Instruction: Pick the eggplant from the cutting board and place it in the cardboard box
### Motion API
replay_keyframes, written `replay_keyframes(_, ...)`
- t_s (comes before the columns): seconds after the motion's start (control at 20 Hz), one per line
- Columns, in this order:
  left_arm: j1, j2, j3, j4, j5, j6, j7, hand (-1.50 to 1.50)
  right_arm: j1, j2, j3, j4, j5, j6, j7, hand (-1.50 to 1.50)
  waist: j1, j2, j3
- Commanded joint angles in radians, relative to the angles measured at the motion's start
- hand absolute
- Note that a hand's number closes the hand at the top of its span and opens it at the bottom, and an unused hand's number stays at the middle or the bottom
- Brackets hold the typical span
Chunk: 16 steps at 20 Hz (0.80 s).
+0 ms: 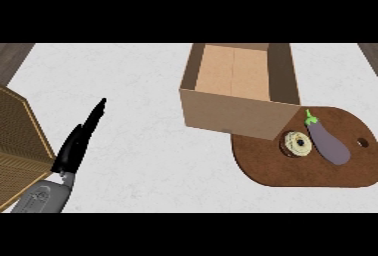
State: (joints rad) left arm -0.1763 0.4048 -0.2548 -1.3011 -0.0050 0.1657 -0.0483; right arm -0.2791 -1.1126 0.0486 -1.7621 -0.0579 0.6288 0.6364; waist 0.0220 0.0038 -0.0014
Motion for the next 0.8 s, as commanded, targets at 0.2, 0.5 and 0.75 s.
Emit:
replay_keyframes(0.2,0.05,-0.004,0.037,-0.03,-0.021,-0.033,0.006,0.0,-0.106,0.189,0.126,0.065,0.097,0.058,0.159,-1.5,-0.008,-0.003,0.001)
replay_keyframes(0.5,0.017,-0.043,0.079,0.012,-0.047,-0.062,0.01,0.0,-0.145,0.241,0.046,0.147,0.1,0.162,0.131,-1.5,-0.017,-0.003,0.001)
replay_keyframes(0.75,-0.019,-0.056,0.103,0.035,-0.076,-0.064,-0.002,0.0,-0.052,0.299,0.094,0.167,0.362,0.04,-0.078,-1.5,-0.02,-0.002,0.002)
